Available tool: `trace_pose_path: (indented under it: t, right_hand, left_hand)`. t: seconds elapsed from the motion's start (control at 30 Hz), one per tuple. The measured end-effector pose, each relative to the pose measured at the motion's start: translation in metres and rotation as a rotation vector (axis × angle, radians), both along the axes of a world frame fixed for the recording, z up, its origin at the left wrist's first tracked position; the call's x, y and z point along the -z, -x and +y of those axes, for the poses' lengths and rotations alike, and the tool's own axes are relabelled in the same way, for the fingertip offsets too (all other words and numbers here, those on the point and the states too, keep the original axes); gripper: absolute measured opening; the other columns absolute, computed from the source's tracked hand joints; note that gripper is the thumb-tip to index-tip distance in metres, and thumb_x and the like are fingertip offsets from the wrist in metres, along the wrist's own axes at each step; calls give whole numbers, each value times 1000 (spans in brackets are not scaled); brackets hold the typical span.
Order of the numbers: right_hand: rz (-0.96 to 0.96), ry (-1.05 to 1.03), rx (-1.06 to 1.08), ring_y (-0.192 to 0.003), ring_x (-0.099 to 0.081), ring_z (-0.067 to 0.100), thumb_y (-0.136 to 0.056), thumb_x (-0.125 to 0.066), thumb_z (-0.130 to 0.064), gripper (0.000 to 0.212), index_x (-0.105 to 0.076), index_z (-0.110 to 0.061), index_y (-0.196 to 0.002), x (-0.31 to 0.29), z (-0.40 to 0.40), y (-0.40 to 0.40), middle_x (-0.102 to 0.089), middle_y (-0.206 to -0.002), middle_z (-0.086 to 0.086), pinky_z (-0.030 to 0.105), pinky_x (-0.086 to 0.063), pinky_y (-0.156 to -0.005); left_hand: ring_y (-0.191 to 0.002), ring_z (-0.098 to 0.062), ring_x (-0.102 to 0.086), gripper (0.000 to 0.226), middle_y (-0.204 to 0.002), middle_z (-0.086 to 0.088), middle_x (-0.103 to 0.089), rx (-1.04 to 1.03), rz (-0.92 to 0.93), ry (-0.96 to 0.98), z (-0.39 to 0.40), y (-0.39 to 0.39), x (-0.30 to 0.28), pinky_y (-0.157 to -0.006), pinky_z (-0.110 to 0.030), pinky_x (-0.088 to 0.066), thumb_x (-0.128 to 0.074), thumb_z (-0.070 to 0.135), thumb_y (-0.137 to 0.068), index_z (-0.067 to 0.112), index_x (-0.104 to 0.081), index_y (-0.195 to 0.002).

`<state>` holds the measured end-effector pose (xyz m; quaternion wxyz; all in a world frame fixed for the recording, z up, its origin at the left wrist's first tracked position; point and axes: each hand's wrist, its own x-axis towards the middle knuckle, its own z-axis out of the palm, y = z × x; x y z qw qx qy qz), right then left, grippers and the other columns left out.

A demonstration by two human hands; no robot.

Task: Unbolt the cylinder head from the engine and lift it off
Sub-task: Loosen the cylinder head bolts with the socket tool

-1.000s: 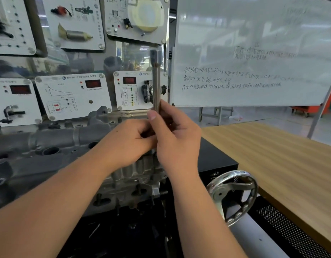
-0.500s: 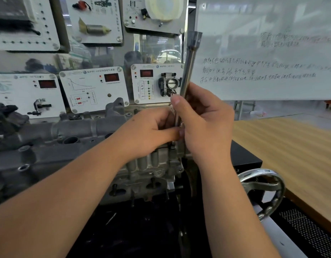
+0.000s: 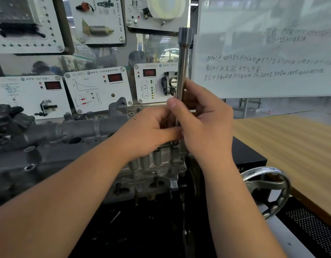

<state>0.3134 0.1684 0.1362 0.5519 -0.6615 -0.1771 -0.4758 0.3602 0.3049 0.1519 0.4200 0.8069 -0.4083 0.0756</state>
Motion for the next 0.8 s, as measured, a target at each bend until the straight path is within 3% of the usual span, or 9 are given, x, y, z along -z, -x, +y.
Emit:
trace_pose_path:
  t: [0.07,0.13,0.27,0.33,0.43,0.57,0.67,0.73,0.8]
  right_hand:
    - [24,9,16,-95,-69,9,-93,-69,-18,33,-70,-16,-126,1,-2,-1,-74,-102,-3,33,-57,-85]
    - [52,23,0,-92,-67,6,-96,-65,-20,34,-69,-10,-128,1,-5,0,-74,-99,-1,29,-54,-82]
    - [39,3,-44,-104,-70,5,-97,-60,-17,40,-56,-32,-134,0,-2,3,-75,-106,-8,37,-58,-91]
    - [27,-4,-54,-98,-71,4,-96,-64,-16,42,-58,-29,-135,1,-1,3,-75,-102,-9,35,-59,-88]
    - [24,-27,-19,-87,-68,5,-92,-72,-18,30,-72,-14,-122,1,0,2,-73,-94,-8,27,-56,-80]
    - [38,55,63,-71,-55,4,-97,-67,-18,13,-72,-7,-102,2,-3,1,-58,-74,-8,13,-40,-68]
    - [78,59,-10,-81,-59,4,-100,-61,-17,25,-70,-1,-117,1,-6,3,-68,-87,-4,21,-46,-76]
    - [75,40,-13,-97,-67,6,-101,-59,-19,35,-64,-10,-135,0,-2,5,-74,-105,-2,29,-54,-86]
    - [58,39,-1,-98,-70,8,-100,-60,-20,42,-59,-18,-142,0,2,6,-75,-105,-5,33,-57,-88]
  left_hand:
    - [-95,-27,-70,12,-97,-8,-75,-1,-2,38,0,1,1,-89,-50,-54,-68,17,-96,12,-71,-106]
    - [-98,-30,-70,12,-98,-10,-76,23,51,86,0,2,0,-93,-48,-53,-63,18,-99,11,-72,-103]
    - [-100,-27,-72,17,-102,-11,-77,23,59,46,1,1,0,-94,-44,-53,-63,14,-98,4,-72,-110]
    - [-97,-26,-73,16,-99,-10,-77,16,29,31,1,0,-1,-91,-43,-54,-66,14,-97,5,-72,-110]
    - [-96,-29,-71,17,-100,-11,-75,-7,-14,12,-1,1,0,-90,-49,-54,-70,15,-94,7,-69,-109]
    - [-93,-30,-71,8,-93,-9,-76,-12,6,47,0,3,-1,-89,-51,-54,-67,18,-96,12,-71,-100]
    - [-96,-30,-72,14,-95,-11,-77,-7,38,32,2,5,-2,-93,-52,-54,-65,20,-98,9,-74,-102]
    - [-94,-31,-73,16,-94,-11,-77,-18,31,22,2,4,-2,-92,-52,-55,-66,20,-97,7,-74,-102]
    - [-94,-28,-73,15,-94,-8,-78,-24,19,14,2,3,-1,-90,-50,-55,-68,20,-96,9,-74,-103]
